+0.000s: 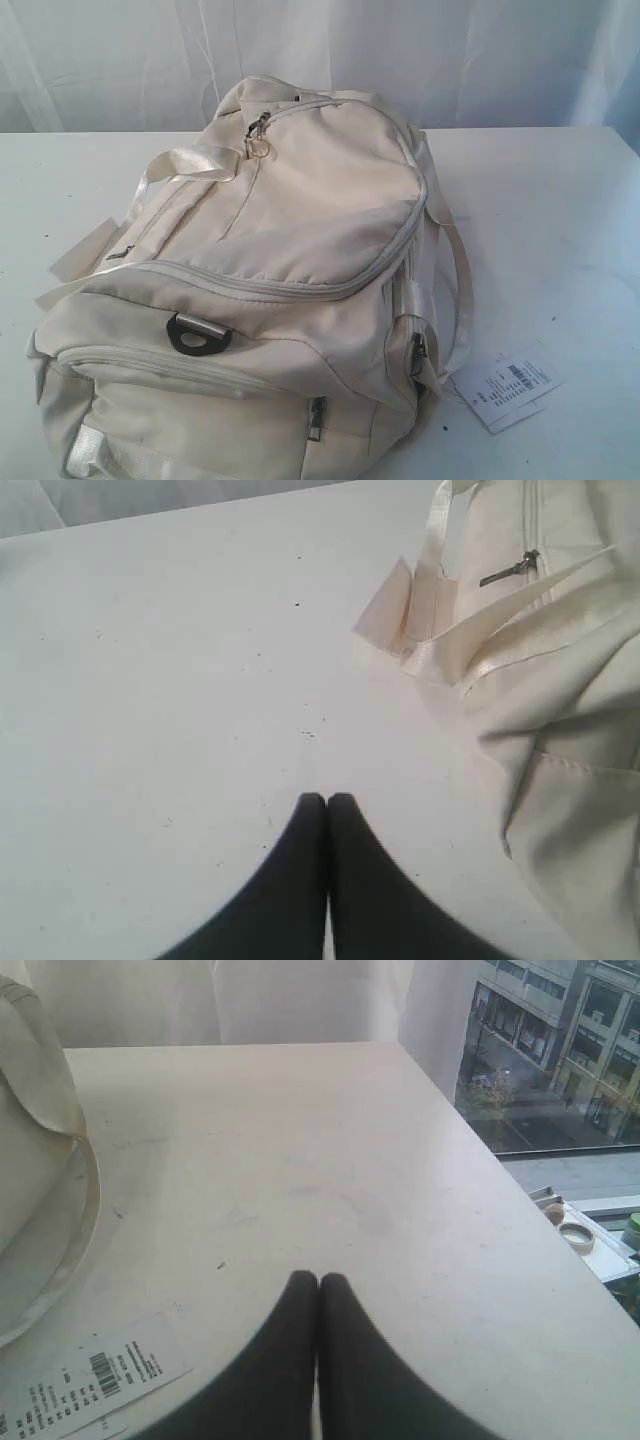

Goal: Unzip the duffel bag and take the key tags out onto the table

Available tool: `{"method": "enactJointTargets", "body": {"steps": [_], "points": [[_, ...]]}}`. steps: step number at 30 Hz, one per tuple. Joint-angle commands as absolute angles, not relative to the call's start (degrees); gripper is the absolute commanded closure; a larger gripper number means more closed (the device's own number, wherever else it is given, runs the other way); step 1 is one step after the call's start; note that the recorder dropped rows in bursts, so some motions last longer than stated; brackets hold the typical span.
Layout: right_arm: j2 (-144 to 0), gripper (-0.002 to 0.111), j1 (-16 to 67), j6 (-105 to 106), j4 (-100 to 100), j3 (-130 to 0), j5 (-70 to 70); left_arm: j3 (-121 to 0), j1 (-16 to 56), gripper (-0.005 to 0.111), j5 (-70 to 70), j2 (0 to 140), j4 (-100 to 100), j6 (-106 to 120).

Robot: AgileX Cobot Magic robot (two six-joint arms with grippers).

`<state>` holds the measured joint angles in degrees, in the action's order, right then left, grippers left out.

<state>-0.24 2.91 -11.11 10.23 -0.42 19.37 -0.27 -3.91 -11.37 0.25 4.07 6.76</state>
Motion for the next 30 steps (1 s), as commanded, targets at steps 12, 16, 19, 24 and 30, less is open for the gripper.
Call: {"method": "enactJointTargets", "body": {"steps": [12, 16, 19, 24, 30], "points": [[0.0, 0.108, 3.0, -11.2, 10.4, 0.0, 19.2, 0.0, -4.0, 0.107, -11.1, 0.0, 4.2, 6.4], [0.0, 0.108, 3.0, -11.2, 10.4, 0.0, 19.2, 0.0, -4.0, 0.107, -11.1, 0.0, 4.2, 6.4], [0.0, 0.108, 3.0, -11.2, 10.4, 0.0, 19.2, 0.0, -4.0, 0.107, -9.8, 0.0, 4.5, 6.0], [0.0, 0.108, 3.0, -11.2, 10.4, 0.0, 19.2, 0.0, -4.0, 0.107, -3.2, 0.0, 10.8, 5.9], [0.0, 0.108, 3.0, -11.2, 10.4, 0.0, 19.2, 0.0, -4.0, 0.107, 7.9, 0.0, 14.3, -1.5]]}}
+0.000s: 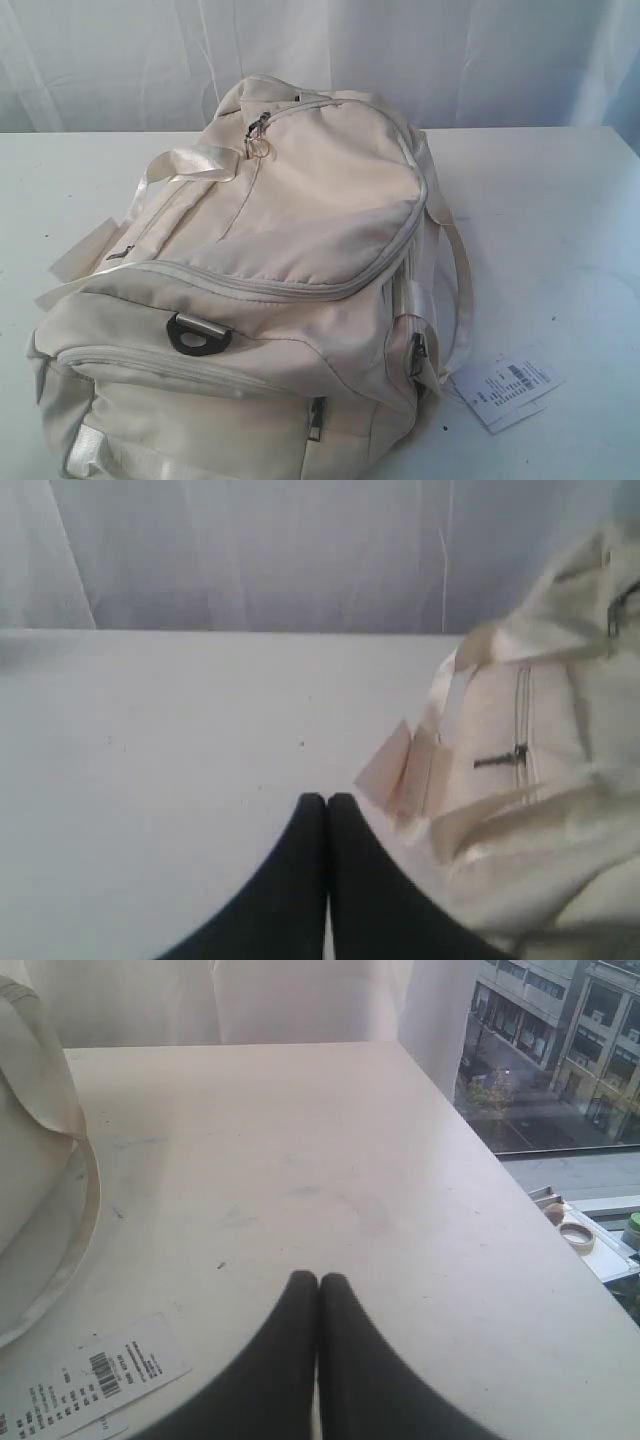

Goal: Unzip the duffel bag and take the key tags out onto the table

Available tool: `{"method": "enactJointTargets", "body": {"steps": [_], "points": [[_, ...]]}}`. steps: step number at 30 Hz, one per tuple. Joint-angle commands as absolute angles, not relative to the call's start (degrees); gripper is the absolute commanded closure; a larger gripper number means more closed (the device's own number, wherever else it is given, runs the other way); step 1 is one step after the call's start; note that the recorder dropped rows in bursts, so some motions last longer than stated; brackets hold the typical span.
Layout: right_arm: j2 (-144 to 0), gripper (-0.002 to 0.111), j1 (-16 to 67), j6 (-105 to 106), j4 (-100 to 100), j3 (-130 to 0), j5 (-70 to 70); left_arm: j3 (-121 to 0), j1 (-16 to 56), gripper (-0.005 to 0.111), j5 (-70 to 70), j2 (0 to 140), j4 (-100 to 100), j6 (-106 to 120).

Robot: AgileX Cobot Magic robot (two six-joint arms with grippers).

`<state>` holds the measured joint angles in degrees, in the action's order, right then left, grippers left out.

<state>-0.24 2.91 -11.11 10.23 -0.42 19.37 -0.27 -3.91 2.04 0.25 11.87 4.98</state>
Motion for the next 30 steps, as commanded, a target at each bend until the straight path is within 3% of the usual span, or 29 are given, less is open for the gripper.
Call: {"method": "enactJointTargets", "body": {"steps": [1, 6, 24, 30], "points": [[0.0, 0.108, 3.0, -11.2, 10.4, 0.0, 19.3, 0.0, -4.0, 0.107, 11.6, 0.0, 14.3, -7.2], [0.0, 0.108, 3.0, -11.2, 10.4, 0.0, 19.3, 0.0, -4.0, 0.107, 23.3, 0.0, 14.3, -11.9], [0.0, 0.108, 3.0, -19.4, 7.7, 0.0, 16.9, 0.0, -4.0, 0.107, 30.8, 0.0, 14.3, -12.5], [0.0, 0.108, 3.0, -19.8, 3.7, 0.0, 10.7, -5.1, -4.0, 0.107, 20.5, 1.0, 8.5, -13.9]]}}
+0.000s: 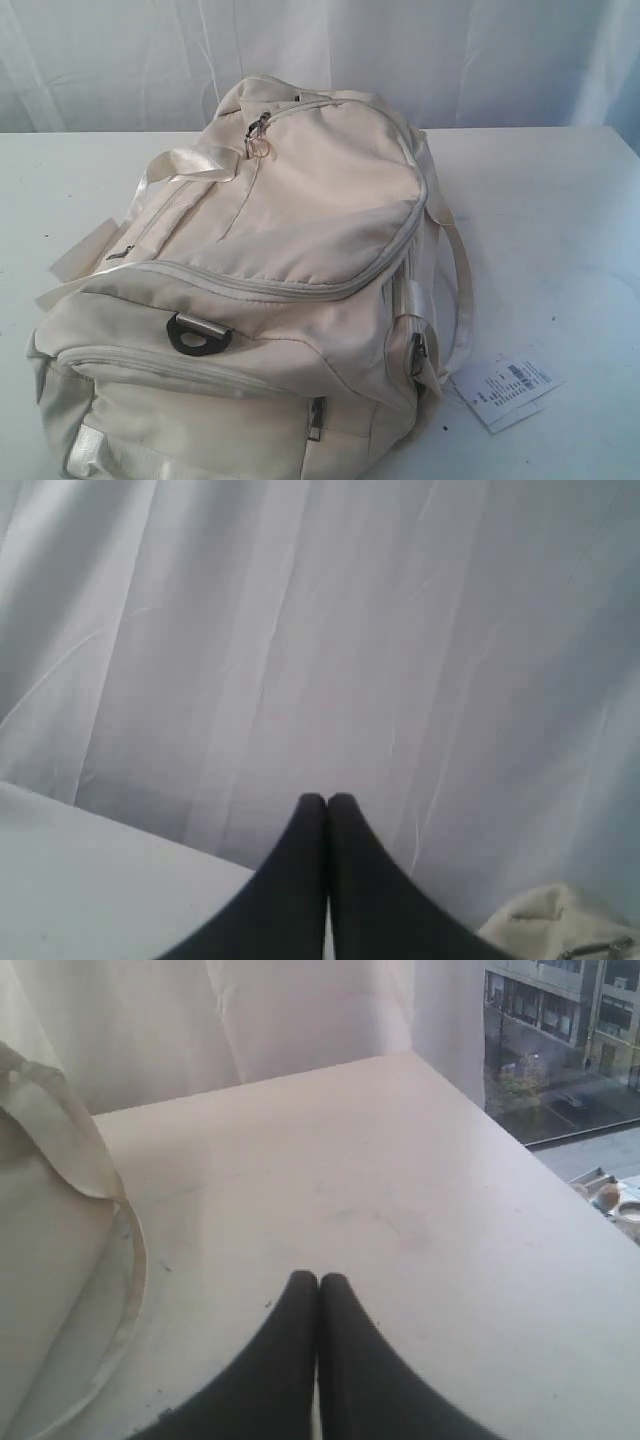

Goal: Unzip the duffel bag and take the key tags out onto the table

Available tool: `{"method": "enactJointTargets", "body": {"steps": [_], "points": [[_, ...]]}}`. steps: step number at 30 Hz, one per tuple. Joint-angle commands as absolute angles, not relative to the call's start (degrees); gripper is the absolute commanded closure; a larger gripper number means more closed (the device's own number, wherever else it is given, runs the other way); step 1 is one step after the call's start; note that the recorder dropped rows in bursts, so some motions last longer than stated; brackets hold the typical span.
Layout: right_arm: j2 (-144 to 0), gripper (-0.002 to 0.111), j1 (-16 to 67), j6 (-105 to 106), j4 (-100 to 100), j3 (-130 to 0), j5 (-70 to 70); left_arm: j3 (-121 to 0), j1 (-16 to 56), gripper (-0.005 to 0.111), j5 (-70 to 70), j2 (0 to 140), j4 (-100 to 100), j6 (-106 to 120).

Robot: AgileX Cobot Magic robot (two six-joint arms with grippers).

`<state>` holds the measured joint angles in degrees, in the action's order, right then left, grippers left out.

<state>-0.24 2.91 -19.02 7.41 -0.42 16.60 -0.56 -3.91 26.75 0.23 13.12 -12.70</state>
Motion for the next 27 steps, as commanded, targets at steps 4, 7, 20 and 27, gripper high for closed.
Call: {"method": "enactJointTargets", "body": {"steps": [4, 7, 20, 27], "points": [[0.0, 0.108, 3.0, -24.5, -7.5, 0.0, 1.0, -13.1, -4.0, 0.107, 18.7, 7.7, 1.3, -16.0], [0.0, 0.108, 3.0, -27.7, -9.3, 0.0, -1.6, -20.9, -3.9, 0.107, 15.7, 15.4, -5.9, -19.4], [0.0, 0.108, 3.0, -20.6, -9.1, -1.2, 3.4, -47.2, -3.9, 0.107, 23.0, 51.0, -54.6, -57.3], [0.0, 0.108, 4.9, -2.7, -19.7, -7.7, 12.9, -61.0, -3.9, 0.107, 34.2, 68.5, -77.6, -78.1]]}}
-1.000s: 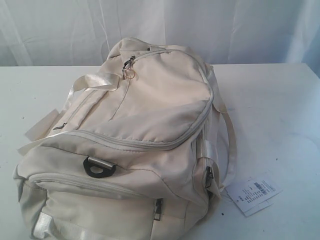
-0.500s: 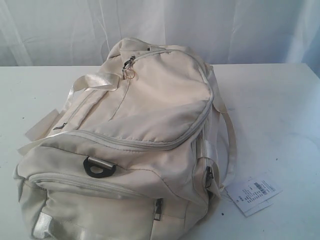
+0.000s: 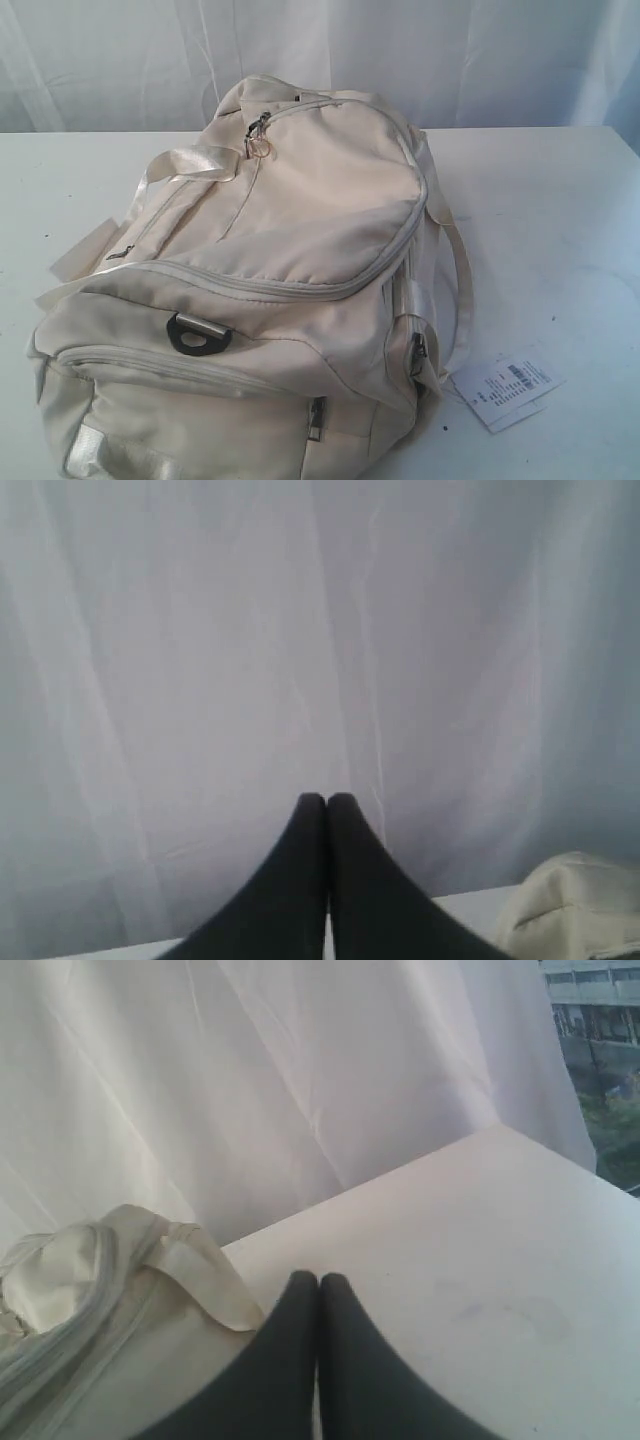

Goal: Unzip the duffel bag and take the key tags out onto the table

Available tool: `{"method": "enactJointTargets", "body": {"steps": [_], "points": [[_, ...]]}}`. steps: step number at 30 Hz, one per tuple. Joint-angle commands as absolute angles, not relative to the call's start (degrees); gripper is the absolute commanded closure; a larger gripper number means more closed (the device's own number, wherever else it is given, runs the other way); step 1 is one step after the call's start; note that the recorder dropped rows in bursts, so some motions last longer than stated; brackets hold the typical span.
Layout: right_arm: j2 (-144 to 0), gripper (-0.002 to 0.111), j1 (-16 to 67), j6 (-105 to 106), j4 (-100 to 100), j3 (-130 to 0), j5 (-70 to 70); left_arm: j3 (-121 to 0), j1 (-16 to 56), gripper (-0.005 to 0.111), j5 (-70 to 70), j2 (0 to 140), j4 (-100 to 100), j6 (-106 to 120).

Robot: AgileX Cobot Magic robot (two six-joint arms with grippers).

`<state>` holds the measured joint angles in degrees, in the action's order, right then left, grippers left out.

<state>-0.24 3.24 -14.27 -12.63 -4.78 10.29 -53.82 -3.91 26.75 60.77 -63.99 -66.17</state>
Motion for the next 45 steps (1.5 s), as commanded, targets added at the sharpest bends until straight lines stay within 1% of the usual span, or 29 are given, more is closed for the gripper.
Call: {"method": "enactJointTargets", "body": {"steps": [1, 4, 8, 13, 15, 17, 18, 20, 21, 23, 24, 26, 27, 29, 31, 39, 45], "points": [[0.0, 0.108, 5.5, 1.0, -22.7, -8.1, 13.5, -63.6, -3.9, 0.107, 36.1, 71.1, -82.1, -81.4], [0.0, 0.108, 7.4, 10.3, -31.2, -8.3, 15.5, -71.7, -3.9, 0.107, 41.1, 78.8, -91.4, -87.3], [0.0, 0.108, 8.7, 16.5, -36.6, -8.3, 17.6, -81.5, -3.9, 0.107, 45.9, 88.1, -99.5, -93.9], [-0.1, 0.108, 9.4, 16.7, -37.5, -8.3, 18.1, -93.4, -3.8, 0.107, 52.7, 100.9, -99.9, -95.4], [-0.1, 0.108, 9.6, 16.7, -37.5, -8.3, 18.1, -96.8, -3.4, 0.103, 53.6, 105.0, -99.9, -95.4], [-0.1, 0.108, 9.6, 16.7, -37.5, -8.3, 18.1, -99.4, -2.7, 0.094, 53.6, 108.7, -99.9, -94.1], [-0.1, 0.108, 9.6, 16.7, -37.5, -8.3, 18.1, -100.6, -2.0, 0.087, 53.3, 110.7, -99.9, -92.6], [-0.1, 0.108, 9.6, 16.7, -37.5, -8.3, 18.1, -102.3, -0.1, 0.071, 52.9, 114.1, -99.9, -89.3], [-0.1, 0.108, 9.6, 16.7, -37.5, -8.3, 18.1, -103.0, 1.0, 0.061, 52.4, 115.6, -99.9, -87.1], [-0.1, 0.108, 9.6, 16.7, -37.5, -8.3, 18.1, -103.4, 3.6, 0.043, 48.7, 117.9, -99.9, -84.6], [-0.1, 0.108, 9.6, 16.7, -37.5, -8.3, 18.1, -103.4, 4.6, 0.036, 46.3, 118.7, -99.9, -83.7], [-0.1, 0.108, 9.6, 16.7, -37.5, -8.3, 18.1, -103.4, 7.0, 0.027, 41.2, 120.2, -99.9, -81.9], [-0.1, 0.108, 9.6, 16.7, -37.5, -8.3, 18.1, -103.4, 7.8, 0.025, 38.7, 120.6, -99.9, -81.4], [-0.1, 0.108, 9.6, 16.7, -37.5, -8.3, 18.1, -103.4, 9.3, 0.024, 34.0, 121.4, -99.9, -80.9], [-0.1, 0.108, 9.6, 16.7, -37.5, -8.3, 18.1, -103.4, 9.9, 0.024, 32.9, 122.2, -99.9, -80.8], [-0.1, 0.108, 9.6, 16.7, -37.5, -8.0, 17.9, -103.4, 9.9, 0.024, 39.2, 124.6, -99.9, -81.1], [-0.1, 0.108, 9.6, 16.7, -37.5, -7.9, 17.7, -103.4, 9.9, 0.024, 39.5, 126.7, -99.9, -81.1]]}}
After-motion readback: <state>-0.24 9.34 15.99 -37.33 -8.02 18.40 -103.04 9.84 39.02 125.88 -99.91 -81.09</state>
